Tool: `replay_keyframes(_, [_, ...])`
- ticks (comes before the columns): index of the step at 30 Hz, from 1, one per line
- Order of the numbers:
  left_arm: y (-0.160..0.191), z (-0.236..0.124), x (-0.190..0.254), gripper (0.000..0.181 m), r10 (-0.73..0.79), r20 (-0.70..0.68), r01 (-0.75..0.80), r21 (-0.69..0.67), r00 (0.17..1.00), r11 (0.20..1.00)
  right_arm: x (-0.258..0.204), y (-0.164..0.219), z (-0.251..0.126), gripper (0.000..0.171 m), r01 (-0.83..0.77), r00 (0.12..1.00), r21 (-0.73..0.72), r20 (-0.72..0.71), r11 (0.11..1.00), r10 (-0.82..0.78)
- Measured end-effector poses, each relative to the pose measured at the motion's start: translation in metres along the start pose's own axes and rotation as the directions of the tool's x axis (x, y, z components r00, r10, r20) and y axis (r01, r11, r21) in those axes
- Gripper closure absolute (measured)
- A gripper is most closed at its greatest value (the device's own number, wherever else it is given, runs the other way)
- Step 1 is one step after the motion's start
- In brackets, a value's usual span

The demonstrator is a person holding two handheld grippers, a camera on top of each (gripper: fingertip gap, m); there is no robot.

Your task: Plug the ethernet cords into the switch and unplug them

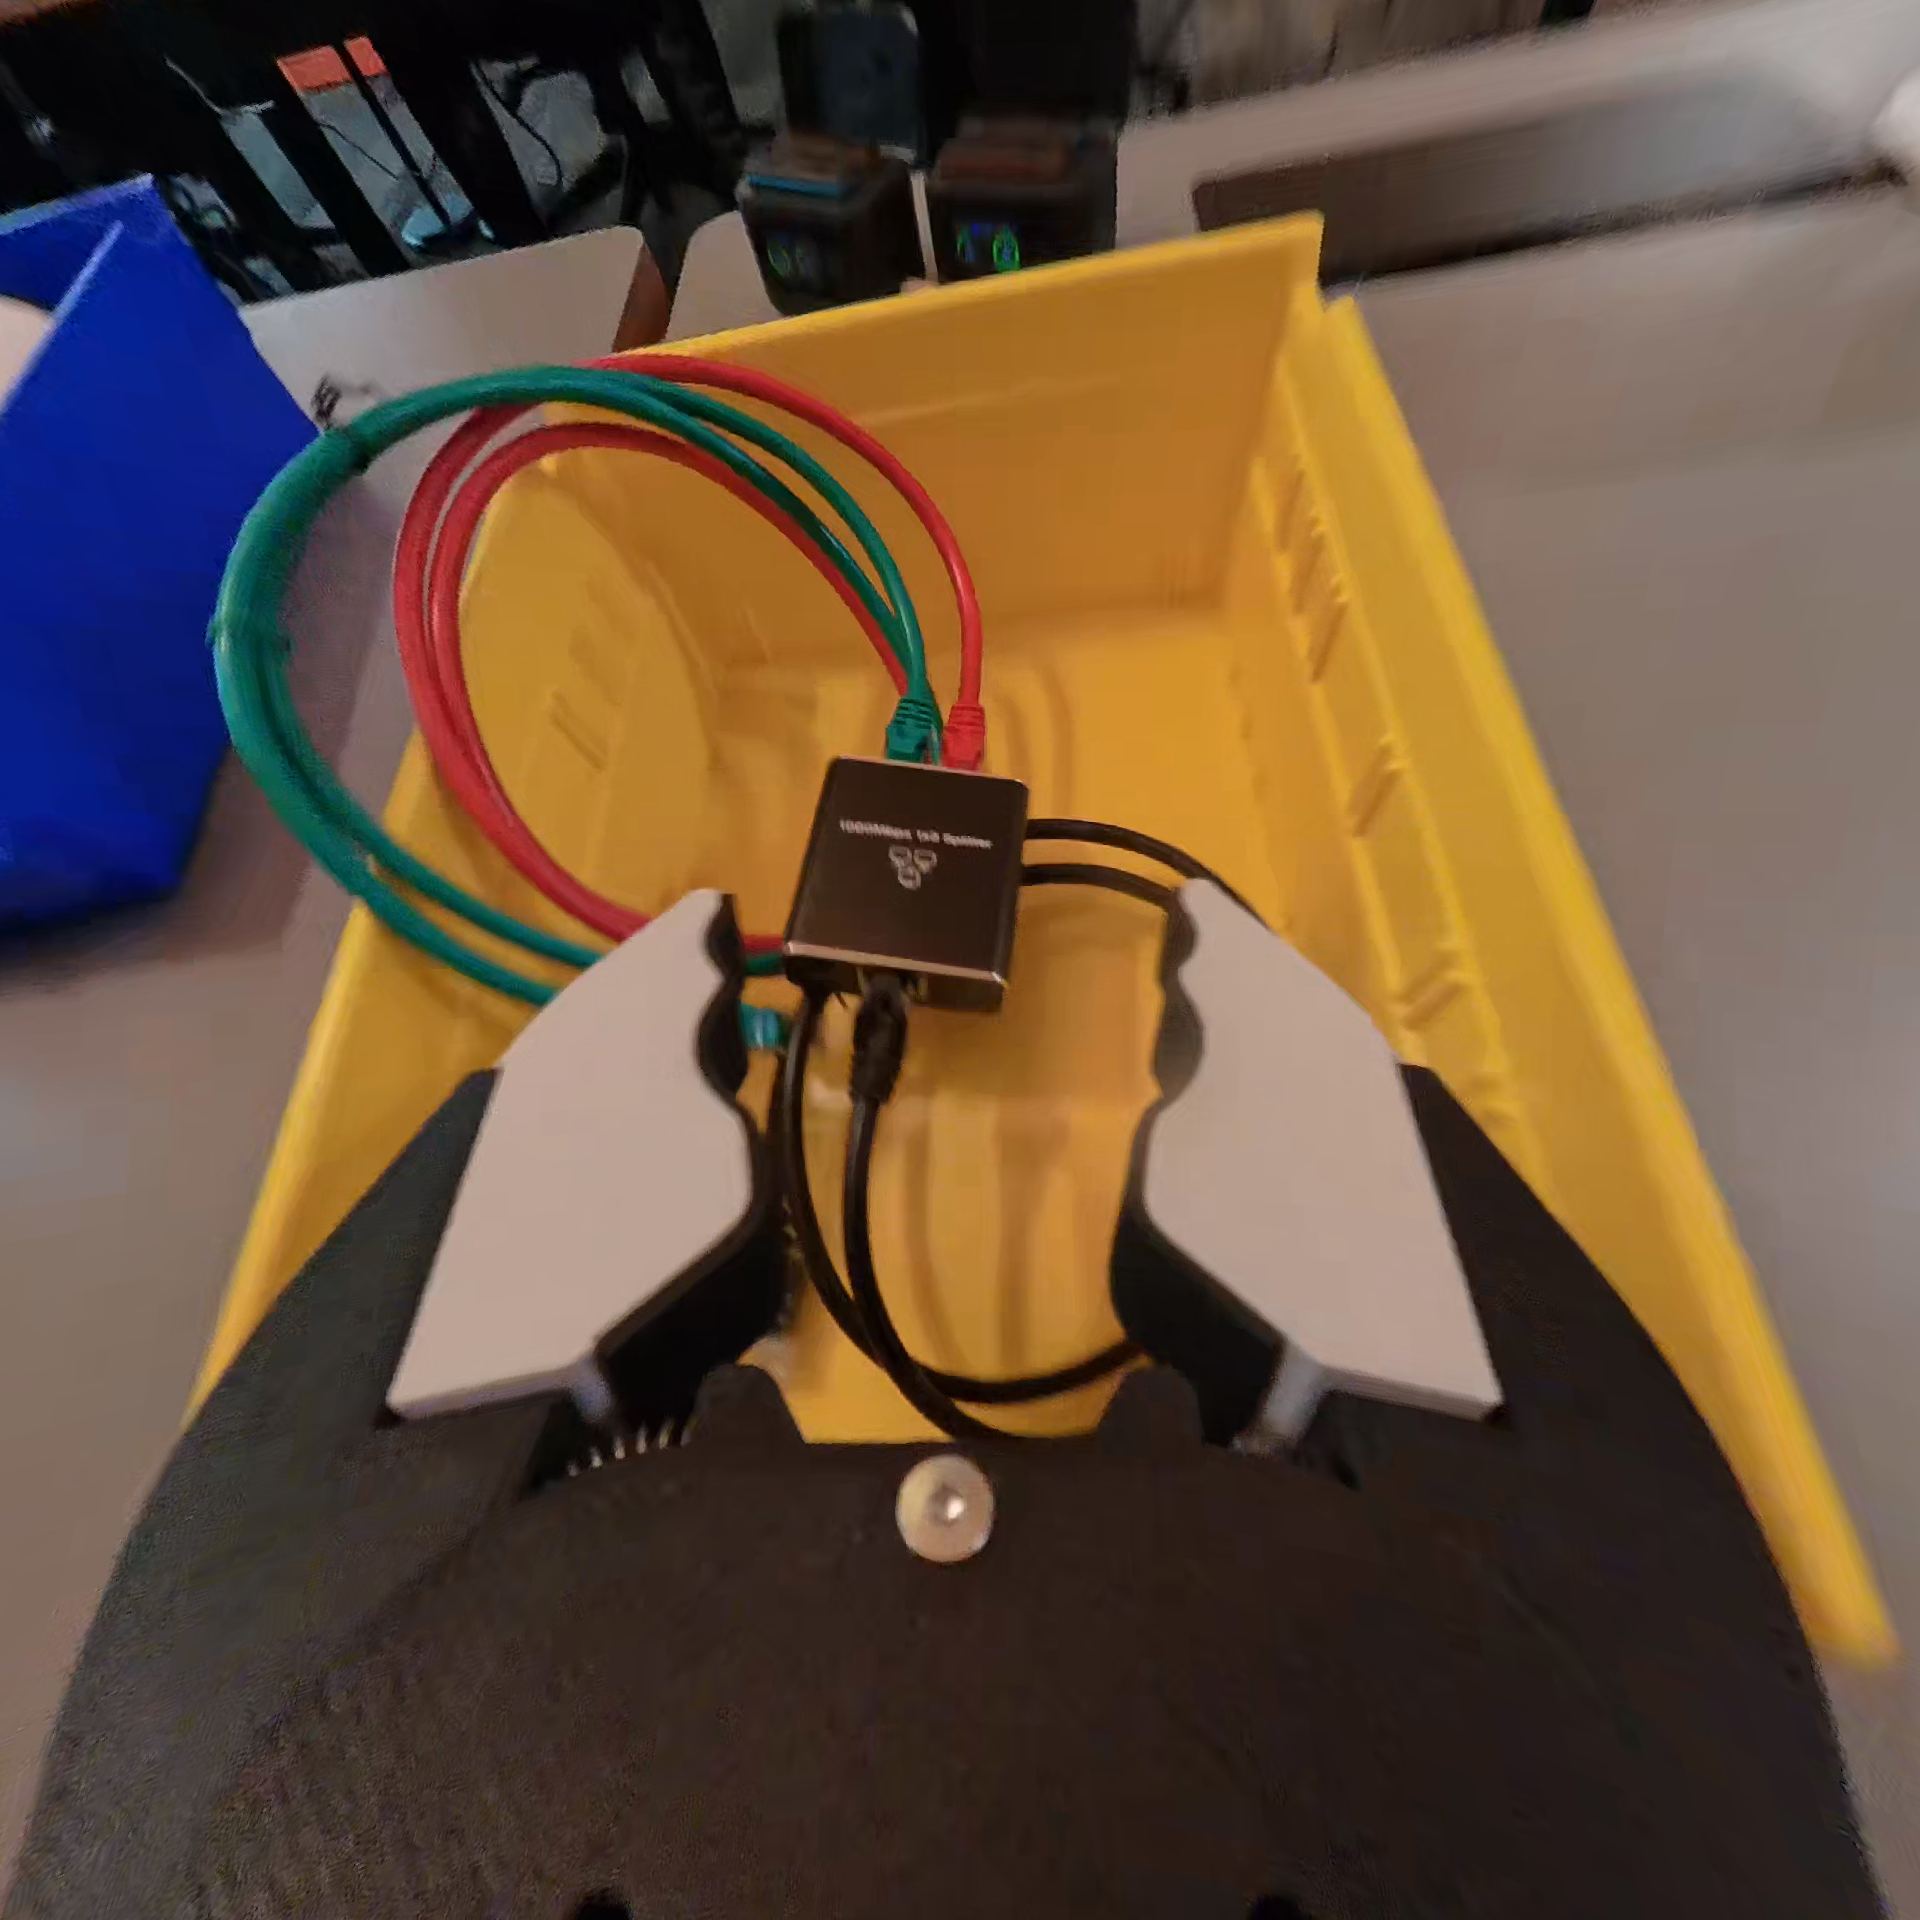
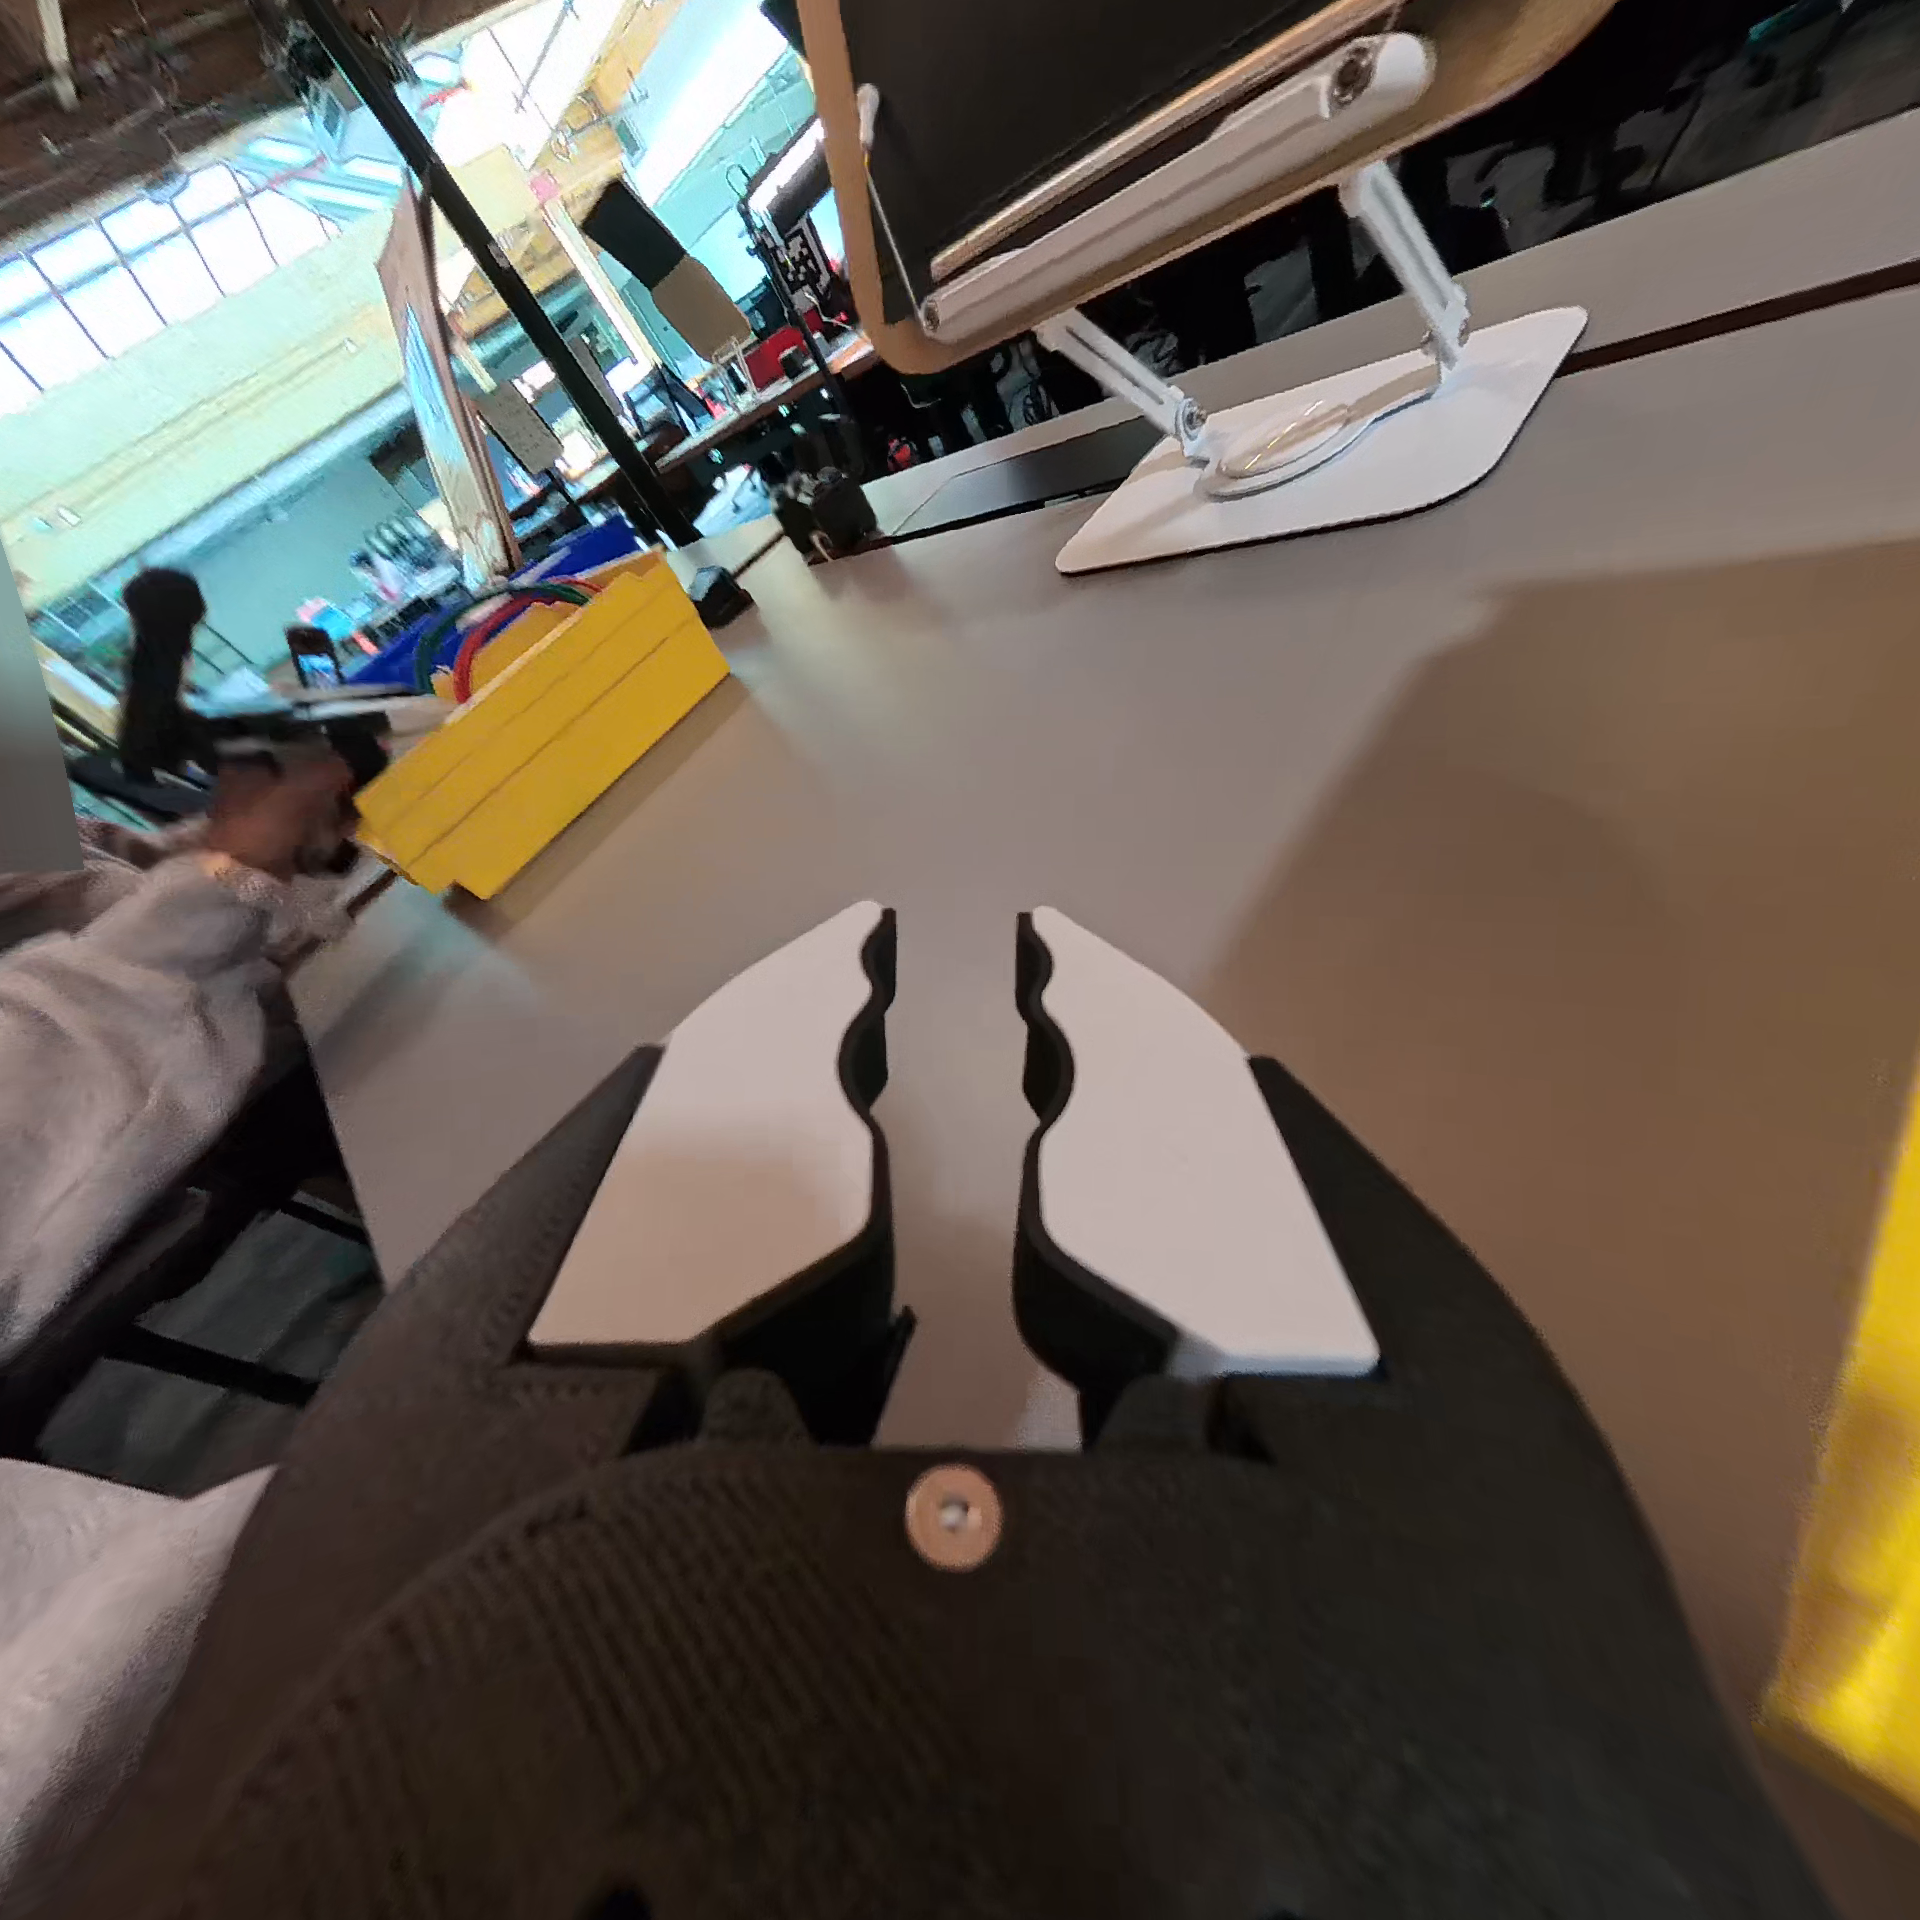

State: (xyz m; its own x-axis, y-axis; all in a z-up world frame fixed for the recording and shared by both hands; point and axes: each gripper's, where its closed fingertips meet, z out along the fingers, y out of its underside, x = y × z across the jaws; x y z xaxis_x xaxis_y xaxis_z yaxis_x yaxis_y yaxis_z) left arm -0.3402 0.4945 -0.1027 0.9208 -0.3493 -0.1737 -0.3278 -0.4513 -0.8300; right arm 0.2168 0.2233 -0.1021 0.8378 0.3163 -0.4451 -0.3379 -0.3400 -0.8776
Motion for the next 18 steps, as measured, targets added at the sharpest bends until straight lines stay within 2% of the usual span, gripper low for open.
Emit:
replay_keyframes(1, [-0.003, 0.010, -0.002, 0.110, 0.078, 0.031, -0.077, -0.022, 0.996, 0.997, -0.001, 0.001, 0.001, 0.149, 0.052, 0.998, -0.012, -0.018, 0.999, -0.052])
replay_keyframes(3, [-0.008, 0.028, -0.002, 0.109, 0.202, 0.069, -0.197, -0.078, 0.977, 0.977, -0.005, 0.004, 0.003, 0.151, 0.162, 0.985, -0.042, -0.046, 0.986, -0.164])
replay_keyframes(5, [0.004, 0.047, -0.002, 0.090, 0.229, 0.049, -0.215, -0.206, 0.972, 0.955, -0.009, 0.007, 0.006, 0.153, 0.247, 0.967, -0.066, -0.052, 0.967, -0.251])
replay_keyframes(7, [0.029, 0.064, 0.000, 0.069, 0.188, -0.014, -0.180, -0.363, 0.982, 0.914, -0.012, 0.011, 0.008, 0.154, 0.295, 0.953, -0.086, -0.044, 0.952, -0.299])
replay_keyframes(9, [0.057, 0.073, 0.005, 0.055, 0.166, -0.090, -0.188, -0.512, 0.982, 0.838, -0.012, 0.015, 0.008, 0.155, 0.309, 0.948, -0.106, -0.040, 0.945, -0.315])
replay_keyframes(10, [0.053, 0.075, 0.004, 0.073, 0.154, -0.097, -0.183, -0.508, 0.983, 0.842, -0.010, 0.016, 0.008, 0.155, 0.306, 0.949, -0.113, -0.041, 0.945, -0.312])
replay_keyframes(11, [0.047, 0.073, -0.002, 0.107, 0.198, -0.078, -0.210, -0.499, 0.977, 0.841, -0.009, 0.016, 0.007, 0.155, 0.297, 0.952, -0.113, -0.043, 0.948, -0.304])
replay_keyframes(12, [0.040, 0.071, -0.006, 0.115, 0.251, -0.070, -0.254, -0.477, 0.965, 0.841, -0.007, 0.015, 0.006, 0.155, 0.286, 0.955, -0.108, -0.044, 0.952, -0.292])
replay_keyframes(14, [0.025, 0.063, -0.012, 0.115, 0.313, -0.030, -0.294, -0.437, 0.949, 0.850, -0.005, 0.012, 0.002, 0.155, 0.257, 0.964, -0.088, -0.048, 0.963, -0.261])
replay_keyframes(18, [-0.029, 0.026, -0.020, 0.116, 0.345, 0.094, -0.313, -0.251, 0.934, 0.916, -0.001, 0.006, -0.005, 0.155, 0.186, 0.981, -0.043, -0.052, 0.982, -0.188])
